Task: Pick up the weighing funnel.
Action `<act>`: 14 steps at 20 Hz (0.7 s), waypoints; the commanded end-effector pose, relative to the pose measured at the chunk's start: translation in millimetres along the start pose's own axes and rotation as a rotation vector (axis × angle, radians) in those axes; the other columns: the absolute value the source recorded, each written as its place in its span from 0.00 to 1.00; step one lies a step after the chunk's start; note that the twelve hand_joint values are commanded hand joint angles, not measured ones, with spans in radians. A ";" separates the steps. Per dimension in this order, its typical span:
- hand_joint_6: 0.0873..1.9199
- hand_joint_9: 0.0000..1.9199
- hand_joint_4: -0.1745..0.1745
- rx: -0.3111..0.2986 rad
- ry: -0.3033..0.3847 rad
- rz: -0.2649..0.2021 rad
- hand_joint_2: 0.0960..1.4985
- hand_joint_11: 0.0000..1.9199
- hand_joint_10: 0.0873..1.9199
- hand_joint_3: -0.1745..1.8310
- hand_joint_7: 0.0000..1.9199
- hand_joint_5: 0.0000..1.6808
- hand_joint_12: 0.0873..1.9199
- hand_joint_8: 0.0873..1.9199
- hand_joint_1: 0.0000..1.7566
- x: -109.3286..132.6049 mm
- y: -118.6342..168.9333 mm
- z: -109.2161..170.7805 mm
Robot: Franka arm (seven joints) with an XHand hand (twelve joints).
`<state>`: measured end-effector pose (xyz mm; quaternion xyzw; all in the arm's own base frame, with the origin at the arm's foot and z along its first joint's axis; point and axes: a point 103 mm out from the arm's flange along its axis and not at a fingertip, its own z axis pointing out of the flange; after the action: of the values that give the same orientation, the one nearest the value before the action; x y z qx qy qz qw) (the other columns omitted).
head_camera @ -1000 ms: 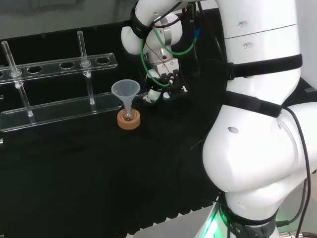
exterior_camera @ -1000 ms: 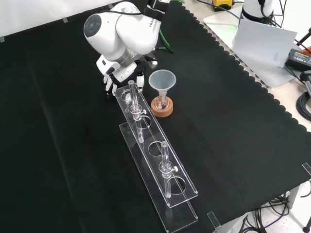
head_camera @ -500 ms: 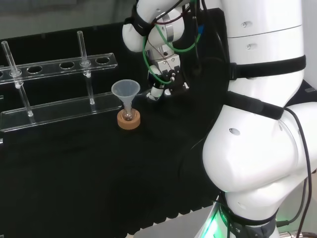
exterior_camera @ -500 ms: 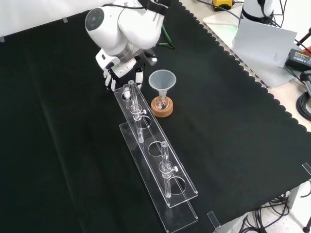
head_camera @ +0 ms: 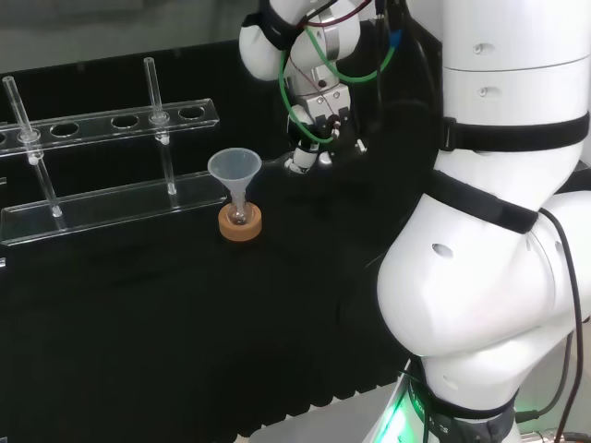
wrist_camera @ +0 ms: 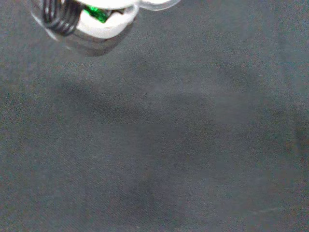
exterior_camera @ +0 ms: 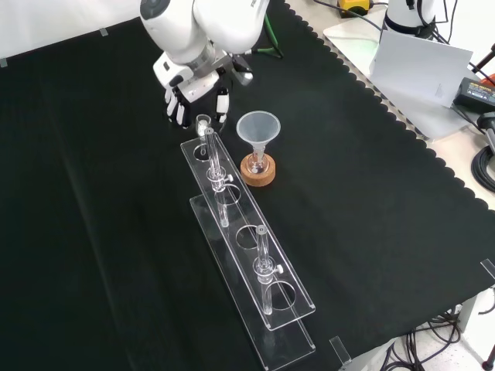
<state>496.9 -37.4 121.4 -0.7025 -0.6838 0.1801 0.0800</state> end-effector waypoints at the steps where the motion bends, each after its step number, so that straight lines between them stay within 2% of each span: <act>1: 0.47 0.52 1.00 -0.014 -0.007 0.039 0.45 0.41 0.16 0.42 0.33 0.66 0.56 0.30 0.61 -22.5 -28.8 -16.9; 10: 0.47 0.52 1.00 -0.046 -0.019 0.084 0.45 0.42 0.15 0.42 0.33 0.66 0.55 0.30 0.61 -45.6 -66.0 -53.8; 14: 0.47 0.52 1.00 -0.070 -0.033 0.096 0.45 0.43 0.15 0.42 0.32 0.66 0.55 0.30 0.61 -48.0 -82.1 -69.1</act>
<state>466.3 -63.4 199.0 -0.7264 -0.6657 0.1649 0.0454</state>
